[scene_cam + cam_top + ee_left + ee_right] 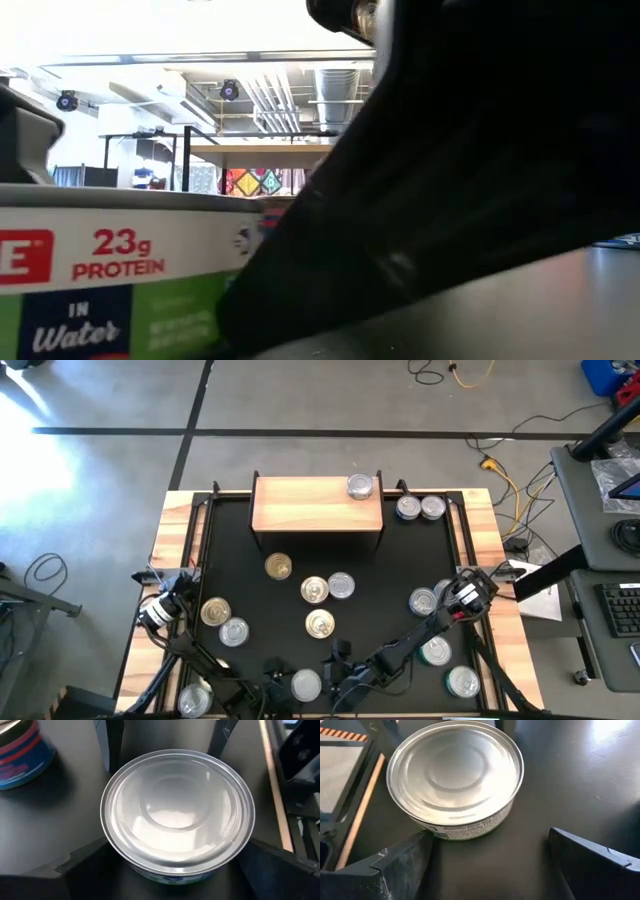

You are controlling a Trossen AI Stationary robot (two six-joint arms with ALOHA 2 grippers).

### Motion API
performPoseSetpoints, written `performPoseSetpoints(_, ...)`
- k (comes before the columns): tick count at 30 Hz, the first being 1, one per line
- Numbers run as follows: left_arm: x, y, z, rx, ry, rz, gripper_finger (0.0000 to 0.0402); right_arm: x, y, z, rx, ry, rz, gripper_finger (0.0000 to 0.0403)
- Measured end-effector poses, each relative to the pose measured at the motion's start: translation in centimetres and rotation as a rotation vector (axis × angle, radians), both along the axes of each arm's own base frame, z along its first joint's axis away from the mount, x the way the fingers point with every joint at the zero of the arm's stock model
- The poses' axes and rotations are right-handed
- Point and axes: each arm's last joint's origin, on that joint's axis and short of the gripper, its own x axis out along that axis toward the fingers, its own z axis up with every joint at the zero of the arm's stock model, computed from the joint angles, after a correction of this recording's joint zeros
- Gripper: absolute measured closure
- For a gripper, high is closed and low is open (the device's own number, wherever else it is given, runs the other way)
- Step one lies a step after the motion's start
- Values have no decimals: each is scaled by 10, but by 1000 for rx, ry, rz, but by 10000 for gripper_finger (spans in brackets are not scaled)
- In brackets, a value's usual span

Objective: Stack canned seafood by type on shelf
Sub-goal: Stack the light green tuna can on top of the light green tuna can on the shelf

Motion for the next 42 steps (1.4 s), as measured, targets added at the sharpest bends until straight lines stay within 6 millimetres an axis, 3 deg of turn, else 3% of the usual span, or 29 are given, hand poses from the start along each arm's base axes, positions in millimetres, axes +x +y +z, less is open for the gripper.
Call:
performPoseSetpoints(20, 13, 15, -5, 24, -65, 56, 19, 1, 1, 8, 11, 4, 105, 14)
performPoseSetpoints(32, 16, 14, -10, 19, -87, 56, 19, 10, 1, -10, 1, -71, 100, 13)
performPoseSetpoints(42, 17, 15, -10, 25, -94, 57, 19, 13, 0, -11, 6, -101, 73, 16)
